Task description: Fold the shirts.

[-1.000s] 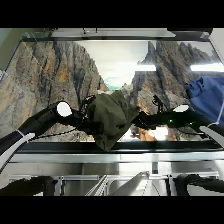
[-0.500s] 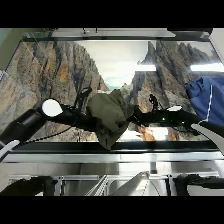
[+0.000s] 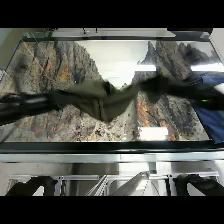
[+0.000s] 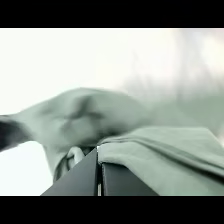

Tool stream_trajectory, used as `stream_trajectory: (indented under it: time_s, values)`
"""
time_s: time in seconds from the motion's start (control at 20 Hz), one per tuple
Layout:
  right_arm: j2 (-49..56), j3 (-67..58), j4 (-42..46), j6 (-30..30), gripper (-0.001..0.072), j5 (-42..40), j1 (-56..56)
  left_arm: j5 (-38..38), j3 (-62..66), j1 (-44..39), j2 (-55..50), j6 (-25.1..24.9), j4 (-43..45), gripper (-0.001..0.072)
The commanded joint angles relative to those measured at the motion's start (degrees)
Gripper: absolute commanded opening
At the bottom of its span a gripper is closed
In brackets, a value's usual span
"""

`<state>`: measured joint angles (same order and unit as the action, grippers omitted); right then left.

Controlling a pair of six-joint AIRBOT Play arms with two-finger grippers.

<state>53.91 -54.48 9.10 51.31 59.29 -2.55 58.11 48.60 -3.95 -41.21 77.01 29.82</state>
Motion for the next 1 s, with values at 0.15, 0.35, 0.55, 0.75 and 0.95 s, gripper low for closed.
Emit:
stream_trajectory:
  time_s: [0.15,0.35,0.55,0.75,0.95]
  values:
    - [-27.93,-10.49,4.44,-0.33,0.0008,-12.96,3.19,-1.27,7.06,15.37,17.51,-7.76,-23.76,0.0018]
    - [-27.34,-10.49,4.17,-0.31,0.0009,-10.32,3.17,-1.2,12.11,15.52,17.84,-8.76,-23.21,0.0018]
    - [-18.25,-10.47,4.2,1.11,0.0009,-4.11,3.15,2.51,12.31,13.66,8.07,-8.83,-15.98,0.0018]
    - [-2.78,-9.16,4.2,1.22,0.0009,-1.55,3.1,-3.06,12.33,1.99,-10.03,-14.95,-8.61,0.0017]
    - [14.34,-8.04,4.2,2.01,0.001,-1.66,3.21,-8.63,14.56,-3.5,-31.82,-16.13,-6.84,0.0557]
